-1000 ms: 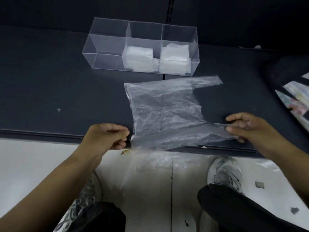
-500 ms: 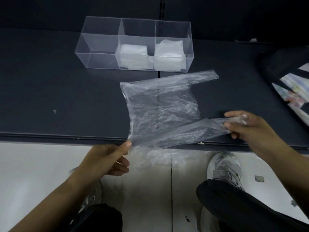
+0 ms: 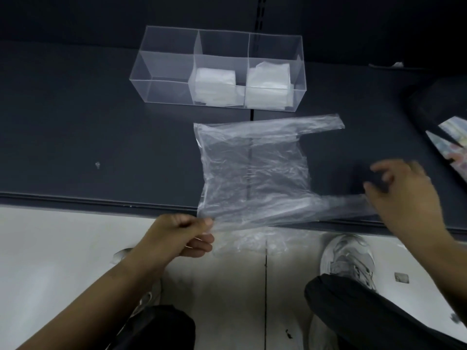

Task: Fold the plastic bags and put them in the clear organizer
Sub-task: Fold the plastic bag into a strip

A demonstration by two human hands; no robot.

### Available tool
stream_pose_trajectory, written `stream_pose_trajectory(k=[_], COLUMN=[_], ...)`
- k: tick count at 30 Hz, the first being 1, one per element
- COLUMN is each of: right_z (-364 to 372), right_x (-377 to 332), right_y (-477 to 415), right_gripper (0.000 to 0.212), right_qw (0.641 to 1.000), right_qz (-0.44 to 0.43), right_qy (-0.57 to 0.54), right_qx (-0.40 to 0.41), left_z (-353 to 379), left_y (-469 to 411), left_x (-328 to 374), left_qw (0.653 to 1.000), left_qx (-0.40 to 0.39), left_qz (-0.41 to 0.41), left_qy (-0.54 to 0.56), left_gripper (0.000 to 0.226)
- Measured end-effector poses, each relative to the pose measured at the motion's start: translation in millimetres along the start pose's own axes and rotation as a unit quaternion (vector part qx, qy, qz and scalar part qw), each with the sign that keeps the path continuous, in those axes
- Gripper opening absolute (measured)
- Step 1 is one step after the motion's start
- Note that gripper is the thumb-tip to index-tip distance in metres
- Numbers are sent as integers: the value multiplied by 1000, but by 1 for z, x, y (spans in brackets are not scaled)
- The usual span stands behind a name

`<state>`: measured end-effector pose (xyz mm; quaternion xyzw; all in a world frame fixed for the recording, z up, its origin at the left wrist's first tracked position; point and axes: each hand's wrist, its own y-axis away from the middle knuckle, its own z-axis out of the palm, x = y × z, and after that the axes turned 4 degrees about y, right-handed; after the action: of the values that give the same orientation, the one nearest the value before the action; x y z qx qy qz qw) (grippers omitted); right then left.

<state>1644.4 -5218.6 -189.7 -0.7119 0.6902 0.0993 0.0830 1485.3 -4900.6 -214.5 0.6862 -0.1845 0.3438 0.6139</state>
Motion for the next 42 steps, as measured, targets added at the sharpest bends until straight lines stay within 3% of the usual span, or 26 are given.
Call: stream_pose_trajectory(k=[2,5,7,9,12,18,21,22,24,26,27,30,32,34,38,42], right_z=[-3,15,40,66,93,109,103,99,91,87,86,94,100,97,79,60], right_x=[-44,-131,-181,-212,-224,-219,-217,-215,-208,-197,-191,-174,-157,-133,-59,2], right_y=[-2,-13,-25,-42,-67,-67,-59,-55,-40,-21,-13,-4,-10,-24,-58,-75], right_gripper=[28,32,39,43,50,52,53,54,53,52,53,61,69,75,81,75], right_qw=[988,922,873,854,855,865,884,894,912,920,923,929,934,945,970,985], right_qz=[-143,-376,-459,-482,-469,-469,-443,-429,-405,-386,-377,-345,-323,-289,-192,-66], right_qy=[-32,-65,-41,4,86,101,86,69,21,-16,-19,41,79,96,124,144], right_qx=[50,-71,-158,-199,-204,-152,-125,-104,-67,-61,-71,-124,-131,-122,-77,-75], left_z=[-2,-2,-1,-3,-5,-3,-13,-18,-22,-15,-9,3,0,-5,-9,-16], left_y=[-1,-2,-1,-1,0,7,12,8,-3,-21,-34,-67,-85,-95,-99,-105], left_x=[2,2,1,-1,-3,-12,-4,0,14,29,35,47,45,42,38,48], left_qw=[1000,999,999,998,998,1000,985,960,869,790,774,784,747,709,685,678], left_qx=[22,44,45,48,47,1,20,73,208,247,229,143,137,143,153,156], left_qz=[15,23,23,27,34,-18,36,102,277,412,434,345,292,291,311,296], left_qy=[17,19,10,13,4,-21,-169,-250,-354,-380,-401,-496,-582,-626,-640,-655], left_gripper=[28,29,29,30,29,31,42,46,43,27,29,74,92,96,97,94])
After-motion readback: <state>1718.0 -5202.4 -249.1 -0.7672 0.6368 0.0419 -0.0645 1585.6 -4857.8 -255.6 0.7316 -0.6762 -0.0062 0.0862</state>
